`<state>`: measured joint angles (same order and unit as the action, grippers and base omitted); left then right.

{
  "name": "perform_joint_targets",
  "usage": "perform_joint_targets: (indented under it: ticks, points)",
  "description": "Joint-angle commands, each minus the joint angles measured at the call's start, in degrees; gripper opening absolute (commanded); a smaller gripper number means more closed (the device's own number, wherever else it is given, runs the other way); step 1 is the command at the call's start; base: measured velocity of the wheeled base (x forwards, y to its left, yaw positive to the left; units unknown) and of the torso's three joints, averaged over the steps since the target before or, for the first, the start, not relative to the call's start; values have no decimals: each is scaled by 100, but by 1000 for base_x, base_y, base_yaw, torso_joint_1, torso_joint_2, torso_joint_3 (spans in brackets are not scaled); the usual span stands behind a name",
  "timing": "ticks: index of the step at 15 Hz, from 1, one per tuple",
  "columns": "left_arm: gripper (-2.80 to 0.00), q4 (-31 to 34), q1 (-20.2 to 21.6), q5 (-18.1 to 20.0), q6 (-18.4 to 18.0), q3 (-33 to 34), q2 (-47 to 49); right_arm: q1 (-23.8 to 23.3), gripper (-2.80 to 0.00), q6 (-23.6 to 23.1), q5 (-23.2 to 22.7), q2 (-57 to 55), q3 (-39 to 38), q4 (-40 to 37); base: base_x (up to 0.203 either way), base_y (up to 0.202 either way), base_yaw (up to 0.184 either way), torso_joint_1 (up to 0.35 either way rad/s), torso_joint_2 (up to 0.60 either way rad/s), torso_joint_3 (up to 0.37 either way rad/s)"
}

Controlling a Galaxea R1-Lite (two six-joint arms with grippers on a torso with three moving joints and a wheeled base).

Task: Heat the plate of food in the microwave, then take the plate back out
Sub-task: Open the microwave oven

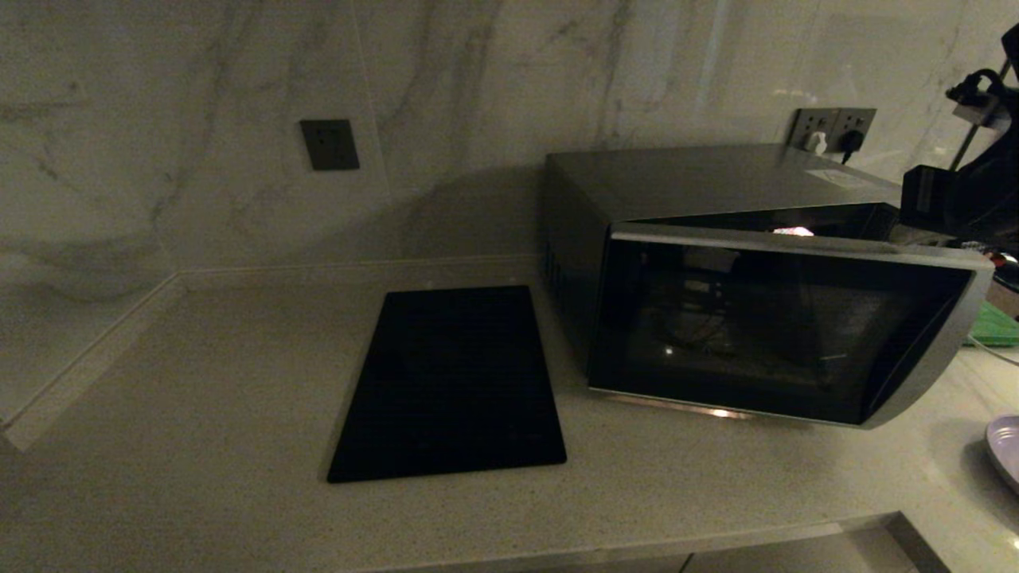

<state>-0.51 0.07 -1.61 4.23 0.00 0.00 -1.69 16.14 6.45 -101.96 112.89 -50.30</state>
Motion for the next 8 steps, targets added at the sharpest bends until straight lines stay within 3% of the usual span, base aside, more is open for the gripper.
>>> perform_joint_targets:
  ticks: [1, 3, 8]
  points:
    - [-280, -2, 1, -6, 7, 0, 9, 48, -280, -83, 68, 193, 22, 303, 0, 0, 0, 0, 0, 0]
    - [-280, -2, 1, -6, 7, 0, 9, 38, -280, -94, 206, 134, 14, 657, 0, 0, 0, 0, 0, 0]
    - [-280, -2, 1, -6, 9, 0, 9, 20, -280, -68, 1267, -188, -32, 1117, 0, 0, 0, 0, 0, 0]
